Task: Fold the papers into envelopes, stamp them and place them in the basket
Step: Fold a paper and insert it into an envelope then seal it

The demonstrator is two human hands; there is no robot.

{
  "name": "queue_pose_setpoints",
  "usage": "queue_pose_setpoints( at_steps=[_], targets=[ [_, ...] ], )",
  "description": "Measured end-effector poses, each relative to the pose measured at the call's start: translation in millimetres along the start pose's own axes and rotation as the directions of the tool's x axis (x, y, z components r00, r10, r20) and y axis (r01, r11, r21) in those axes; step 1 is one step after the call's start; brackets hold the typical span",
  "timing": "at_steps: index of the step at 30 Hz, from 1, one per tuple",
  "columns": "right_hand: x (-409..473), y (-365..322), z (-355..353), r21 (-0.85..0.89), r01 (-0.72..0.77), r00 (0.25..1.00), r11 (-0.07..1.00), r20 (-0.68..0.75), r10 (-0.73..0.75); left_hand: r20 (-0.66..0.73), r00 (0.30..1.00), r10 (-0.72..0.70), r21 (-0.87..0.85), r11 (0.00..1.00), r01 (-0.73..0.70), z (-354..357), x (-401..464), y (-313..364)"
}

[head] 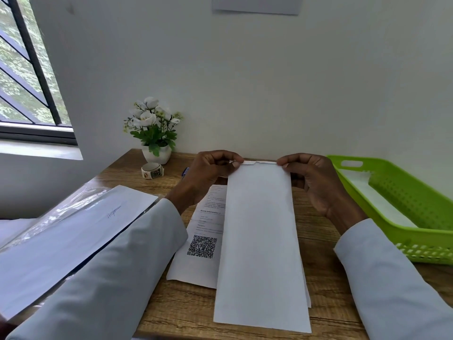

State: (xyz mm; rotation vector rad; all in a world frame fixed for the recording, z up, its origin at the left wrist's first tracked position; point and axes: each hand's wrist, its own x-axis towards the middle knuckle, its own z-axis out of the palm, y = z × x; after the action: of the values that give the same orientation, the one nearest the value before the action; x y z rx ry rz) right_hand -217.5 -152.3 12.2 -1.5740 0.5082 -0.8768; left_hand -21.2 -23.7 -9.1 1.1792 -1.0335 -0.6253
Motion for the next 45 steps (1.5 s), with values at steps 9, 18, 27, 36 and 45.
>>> queue_pose_setpoints(
  at_steps=[9,18,27,36,45],
  targets=[
    [0,3,15,0.113,-0.068,0.996,0.991,-0.049,0.074,0.045,0.994,0.095,0.113,0.989,-0.099,9,-3,4],
    [-2,3,12,-0.103,0.02,1.0,0.995,-0.022,-0.022,0.019,0.999,-0.046,0.048,0.998,0.045,17,-4,7],
    [-2,-2,14,-0.232,0.031,0.997,0.972,0.074,-0.014,0.01,1.0,-0.021,0.22,0.975,0.018,33,-7,10],
    [2,-9,14,-0.223,0.006,0.996,0.975,0.089,0.014,-0.111,0.989,-0.097,0.098,0.989,0.108,25,-4,17],
    [1,-11,-5,-0.287,-0.037,0.997,0.957,0.048,0.053,-0.203,0.963,-0.179,-0.02,0.984,0.179,7,-5,22]
  ],
)
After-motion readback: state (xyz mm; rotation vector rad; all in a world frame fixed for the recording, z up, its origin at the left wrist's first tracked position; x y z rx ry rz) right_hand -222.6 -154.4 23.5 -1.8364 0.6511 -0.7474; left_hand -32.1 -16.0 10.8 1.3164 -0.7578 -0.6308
